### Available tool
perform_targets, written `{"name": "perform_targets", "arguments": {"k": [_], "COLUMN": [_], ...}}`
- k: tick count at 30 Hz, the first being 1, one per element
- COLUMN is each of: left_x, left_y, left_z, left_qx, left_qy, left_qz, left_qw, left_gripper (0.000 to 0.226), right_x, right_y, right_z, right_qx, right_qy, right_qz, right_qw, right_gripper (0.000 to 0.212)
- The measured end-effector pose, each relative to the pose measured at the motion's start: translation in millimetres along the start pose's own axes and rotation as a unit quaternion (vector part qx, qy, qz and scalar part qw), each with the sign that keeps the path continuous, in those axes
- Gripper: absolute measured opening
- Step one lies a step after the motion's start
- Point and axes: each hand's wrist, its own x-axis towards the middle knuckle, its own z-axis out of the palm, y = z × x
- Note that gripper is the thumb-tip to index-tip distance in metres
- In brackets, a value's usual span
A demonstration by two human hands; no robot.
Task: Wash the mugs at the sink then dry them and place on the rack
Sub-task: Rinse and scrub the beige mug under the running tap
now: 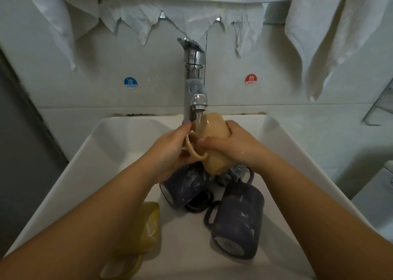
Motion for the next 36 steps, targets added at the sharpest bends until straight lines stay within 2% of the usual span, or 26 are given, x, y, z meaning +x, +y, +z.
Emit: {"name": "perform_targets", "arguments": {"k": [2, 3, 7, 12, 18, 22, 25, 29, 33, 36], "left_x": [1.7, 3.5, 7.1, 15.1, 11.8, 12.4, 11.7, 12.2, 8.6, 6.5], "left_y": [-0.3, -2.0, -6.2, -5.1, -9.6, -8.6, -8.9, -9.3, -1.4, 3.2], "left_z": [1.8, 1.5, 0.5, 7.6, 5.6, 3.0, 4.7, 10.4, 7.5, 7.0], "left_qx": [-0.045, -0.032, 0.102, 0.092, 0.06, 0.12, 0.113, 0.044, -0.102, -0.122], "left_qy": [0.008, 0.018, 0.089, 0.125, 0.046, 0.108, 0.122, 0.109, 0.021, 0.019], "left_qz": [0.01, 0.029, 0.115, 0.095, 0.095, 0.117, 0.123, 0.068, -0.061, -0.096], "left_qw": [0.999, 0.999, 0.984, 0.983, 0.993, 0.98, 0.978, 0.991, 0.993, 0.988], "left_gripper": [0.036, 0.031, 0.009, 0.026, 0.013, 0.023, 0.03, 0.029, 0.024, 0.021], "right_x": [0.4, 0.4, -5.2, -10.9, -8.3, -10.5, -10.9, -12.4, -11.8, -11.4], "right_y": [-0.6, -0.4, 0.3, -1.7, 3.9, 1.7, 1.2, 0.5, 2.6, 4.2], "right_z": [-3.6, -5.0, -1.9, 1.4, -4.0, 1.6, 4.5, 8.5, 7.6, 7.7], "right_qx": [0.016, 0.004, -0.09, -0.143, -0.169, -0.163, -0.144, -0.139, -0.127, -0.125], "right_qy": [0.053, 0.073, 0.105, 0.128, 0.164, 0.146, 0.152, 0.161, 0.174, 0.161], "right_qz": [0.015, 0.016, 0.0, -0.036, -0.046, -0.055, -0.056, -0.067, -0.092, -0.106], "right_qw": [0.998, 0.997, 0.99, 0.981, 0.971, 0.974, 0.976, 0.975, 0.972, 0.973], "right_gripper": [0.081, 0.082, 0.087, 0.082, 0.083, 0.082, 0.084, 0.087, 0.086, 0.089]}}
